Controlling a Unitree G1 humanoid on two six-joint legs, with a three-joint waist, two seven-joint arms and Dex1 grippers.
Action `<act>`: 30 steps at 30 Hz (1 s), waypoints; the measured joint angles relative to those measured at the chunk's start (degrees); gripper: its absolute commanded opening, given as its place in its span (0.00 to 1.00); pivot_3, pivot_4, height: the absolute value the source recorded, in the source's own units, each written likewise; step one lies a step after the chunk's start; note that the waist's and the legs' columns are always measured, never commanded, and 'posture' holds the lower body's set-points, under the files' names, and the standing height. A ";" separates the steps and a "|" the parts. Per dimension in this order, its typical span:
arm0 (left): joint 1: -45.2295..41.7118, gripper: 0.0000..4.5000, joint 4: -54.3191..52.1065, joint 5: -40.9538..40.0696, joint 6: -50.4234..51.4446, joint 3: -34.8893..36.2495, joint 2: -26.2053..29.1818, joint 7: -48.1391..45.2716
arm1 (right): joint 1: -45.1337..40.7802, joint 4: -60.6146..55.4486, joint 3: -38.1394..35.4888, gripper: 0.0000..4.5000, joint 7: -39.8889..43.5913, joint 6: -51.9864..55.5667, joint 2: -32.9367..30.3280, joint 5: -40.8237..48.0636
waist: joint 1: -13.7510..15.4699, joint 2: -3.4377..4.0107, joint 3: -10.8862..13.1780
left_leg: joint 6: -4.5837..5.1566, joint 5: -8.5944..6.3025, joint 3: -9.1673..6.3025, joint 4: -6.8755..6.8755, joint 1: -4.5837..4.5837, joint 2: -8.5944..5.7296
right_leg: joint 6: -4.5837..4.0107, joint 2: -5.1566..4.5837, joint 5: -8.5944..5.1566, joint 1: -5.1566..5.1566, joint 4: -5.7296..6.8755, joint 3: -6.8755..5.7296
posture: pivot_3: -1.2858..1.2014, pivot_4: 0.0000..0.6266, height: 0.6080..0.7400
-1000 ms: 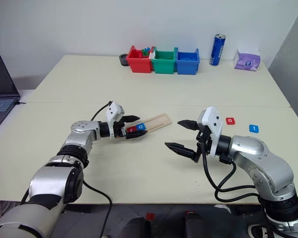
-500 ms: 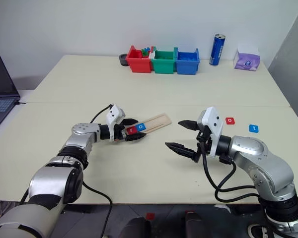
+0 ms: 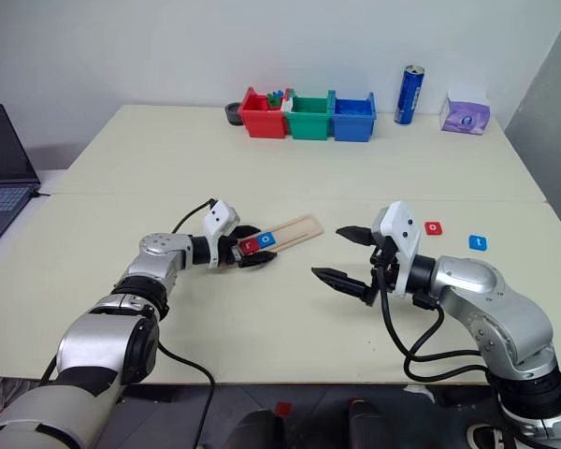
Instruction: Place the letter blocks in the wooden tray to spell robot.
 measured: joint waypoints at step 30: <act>8.11 0.75 -13.43 -2.53 -4.67 -3.33 -0.12 -19.64 | 9.30 -4.25 -0.56 1.00 2.29 -5.30 -4.57 -2.55 | -0.07 0.01 0.00 | 0.00 0.00 0.01 -0.05 -0.06 0.03 | 0.00 -0.01 -0.01 0.00 -0.19 0.10 | 0.52 0.24 1.00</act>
